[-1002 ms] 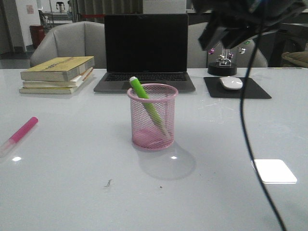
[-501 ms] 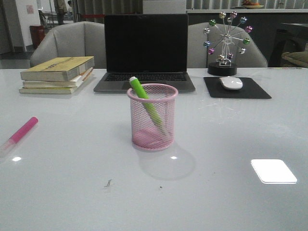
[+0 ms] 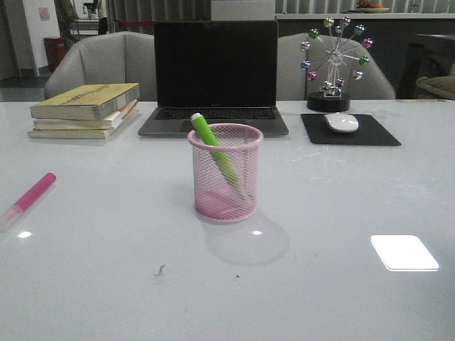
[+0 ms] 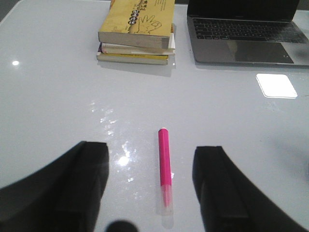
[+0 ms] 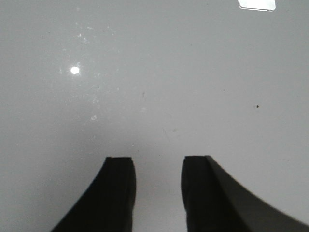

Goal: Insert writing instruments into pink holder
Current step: 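Withdraw the right gripper away from the pink holder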

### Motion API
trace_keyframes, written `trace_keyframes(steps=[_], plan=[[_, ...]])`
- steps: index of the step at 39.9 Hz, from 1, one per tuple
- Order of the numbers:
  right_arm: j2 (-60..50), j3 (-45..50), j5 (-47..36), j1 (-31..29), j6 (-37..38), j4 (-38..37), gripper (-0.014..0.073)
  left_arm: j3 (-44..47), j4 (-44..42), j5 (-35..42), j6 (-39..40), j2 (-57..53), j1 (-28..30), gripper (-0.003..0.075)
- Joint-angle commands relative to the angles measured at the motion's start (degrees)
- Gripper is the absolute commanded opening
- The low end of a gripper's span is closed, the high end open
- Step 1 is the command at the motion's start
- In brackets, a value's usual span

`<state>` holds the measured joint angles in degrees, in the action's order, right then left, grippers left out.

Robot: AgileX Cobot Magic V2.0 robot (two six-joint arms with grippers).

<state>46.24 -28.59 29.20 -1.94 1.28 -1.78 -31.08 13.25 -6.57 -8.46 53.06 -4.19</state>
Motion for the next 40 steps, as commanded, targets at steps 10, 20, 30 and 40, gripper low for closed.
trace_keyframes(steps=[10, 20, 30, 40], plan=[[-0.8, 0.8, -6.8, -0.4, 0.1, -0.3, 0.0363, -3.6, 0.1, 2.9, 0.1, 0.7, -0.4, 0.0456], [-0.8, 0.8, -6.8, -0.4, 0.1, -0.2, 0.0363, -13.8, -0.6, -5.0, 0.0, 8.7, -0.4, 0.0456], [-0.8, 0.8, -6.4, -0.4, 0.1, -0.2, 0.0363, -26.8, -1.2, -14.6, 0.0, 22.0, -0.4, 0.0456], [-0.8, 0.8, -6.3, -0.4, 0.1, -0.2, 0.0363, -38.7, -1.2, -23.2, 0.0, 34.8, -0.4, 0.0456]])
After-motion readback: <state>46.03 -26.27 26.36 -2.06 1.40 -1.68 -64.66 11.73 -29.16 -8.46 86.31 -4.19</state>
